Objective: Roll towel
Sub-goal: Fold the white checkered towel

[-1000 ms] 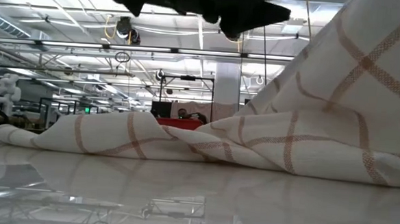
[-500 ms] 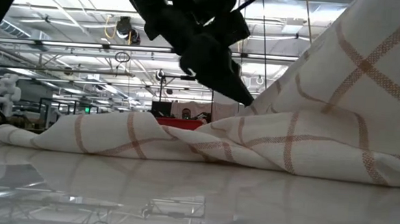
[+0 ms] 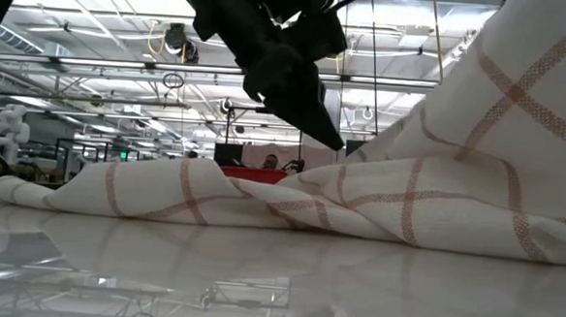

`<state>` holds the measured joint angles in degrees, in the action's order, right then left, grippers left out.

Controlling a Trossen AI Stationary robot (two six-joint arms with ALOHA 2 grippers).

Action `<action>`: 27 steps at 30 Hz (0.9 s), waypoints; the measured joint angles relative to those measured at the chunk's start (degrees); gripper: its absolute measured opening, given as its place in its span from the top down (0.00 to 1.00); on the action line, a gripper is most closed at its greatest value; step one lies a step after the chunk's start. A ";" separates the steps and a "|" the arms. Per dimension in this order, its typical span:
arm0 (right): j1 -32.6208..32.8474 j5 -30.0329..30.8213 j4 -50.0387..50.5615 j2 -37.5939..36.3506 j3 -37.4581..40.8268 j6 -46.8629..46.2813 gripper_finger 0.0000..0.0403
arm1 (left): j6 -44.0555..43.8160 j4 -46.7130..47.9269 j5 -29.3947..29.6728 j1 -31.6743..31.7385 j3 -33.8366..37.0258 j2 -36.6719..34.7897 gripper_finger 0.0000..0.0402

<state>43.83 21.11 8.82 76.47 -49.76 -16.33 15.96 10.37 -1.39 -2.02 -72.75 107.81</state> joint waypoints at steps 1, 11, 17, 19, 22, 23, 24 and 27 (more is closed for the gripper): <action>0.00 0.02 0.02 0.00 0.00 -0.16 1.00 | -0.19 0.00 -0.02 -0.02 0.02 0.00 0.88; 0.00 0.04 -0.03 0.00 0.00 -0.76 1.00 | 2.45 -0.66 2.38 0.55 0.00 4.89 0.56; 0.00 0.04 0.21 0.00 0.00 -1.14 1.00 | 5.86 0.62 0.36 1.20 0.08 7.28 0.75; 0.00 0.06 1.03 0.00 0.02 -1.74 1.00 | 5.70 2.41 0.35 1.18 0.08 6.36 0.91; 0.00 1.62 2.99 0.00 0.02 -3.08 1.00 | 4.94 6.01 0.17 1.10 0.08 2.83 0.97; 0.00 3.14 3.62 0.00 0.04 -3.57 1.00 | 4.95 7.26 0.20 0.95 0.08 1.26 0.98; 0.00 5.30 4.32 0.00 0.04 -4.12 1.00 | 5.01 8.70 0.24 0.80 0.08 -0.55 0.98; -0.04 12.56 5.23 0.00 0.04 -5.19 1.00 | 5.21 12.41 0.23 0.03 0.08 -6.86 0.99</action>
<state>43.79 33.67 14.04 76.47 -49.71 -21.51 21.16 22.78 -1.15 -1.99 -72.66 100.95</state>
